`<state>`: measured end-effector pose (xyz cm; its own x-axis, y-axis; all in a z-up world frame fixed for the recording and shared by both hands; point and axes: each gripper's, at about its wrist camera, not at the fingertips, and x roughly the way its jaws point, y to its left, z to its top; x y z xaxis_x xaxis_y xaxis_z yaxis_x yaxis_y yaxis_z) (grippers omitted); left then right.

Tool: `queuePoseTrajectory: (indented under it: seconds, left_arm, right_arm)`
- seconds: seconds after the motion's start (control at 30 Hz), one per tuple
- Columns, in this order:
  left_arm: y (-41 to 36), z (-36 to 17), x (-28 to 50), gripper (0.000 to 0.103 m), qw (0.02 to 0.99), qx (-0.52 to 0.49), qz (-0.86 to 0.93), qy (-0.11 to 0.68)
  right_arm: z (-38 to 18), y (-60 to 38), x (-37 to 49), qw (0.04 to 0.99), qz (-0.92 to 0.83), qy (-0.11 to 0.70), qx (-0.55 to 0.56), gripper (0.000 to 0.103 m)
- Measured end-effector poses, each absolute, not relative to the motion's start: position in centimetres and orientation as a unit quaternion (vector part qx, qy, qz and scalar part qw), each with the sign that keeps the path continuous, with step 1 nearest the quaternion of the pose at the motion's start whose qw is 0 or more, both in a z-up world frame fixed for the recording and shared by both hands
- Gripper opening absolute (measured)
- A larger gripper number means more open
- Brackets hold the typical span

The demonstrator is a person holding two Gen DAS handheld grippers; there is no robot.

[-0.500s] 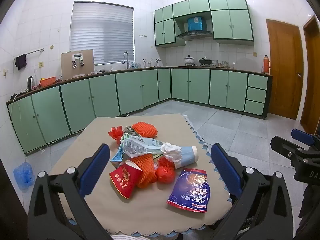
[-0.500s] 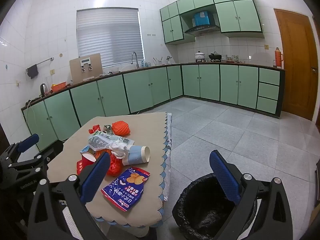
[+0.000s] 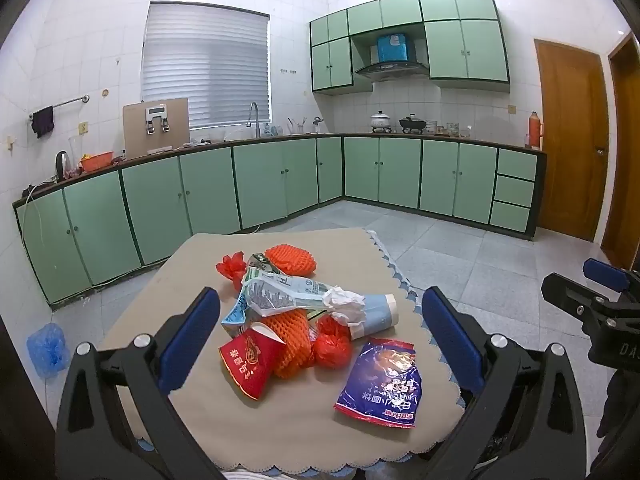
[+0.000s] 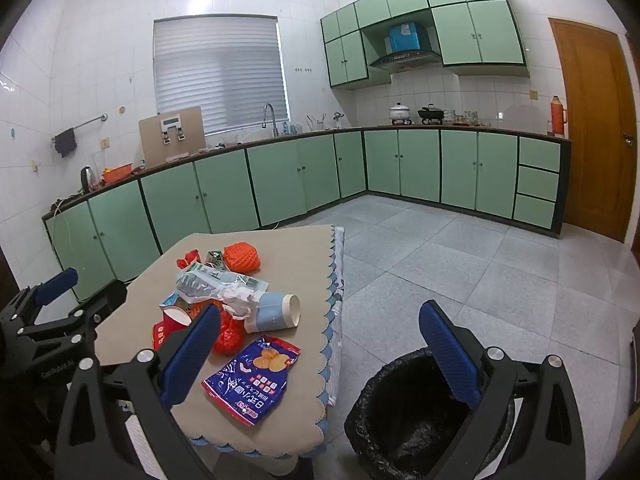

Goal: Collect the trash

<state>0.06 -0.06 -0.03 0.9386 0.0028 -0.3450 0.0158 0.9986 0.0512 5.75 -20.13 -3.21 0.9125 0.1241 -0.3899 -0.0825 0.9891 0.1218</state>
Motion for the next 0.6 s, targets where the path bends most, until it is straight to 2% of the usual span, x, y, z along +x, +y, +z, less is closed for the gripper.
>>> queuePoseTrajectory:
  seconds: [0.6]
  left_arm:
    - [0.15, -0.05, 0.82, 0.098, 0.983, 0.025, -0.001, 0.181]
  right_arm:
    - [-3.34, -20.07, 5.93, 0.976, 0.052, 0.204, 0.052, 0.097]
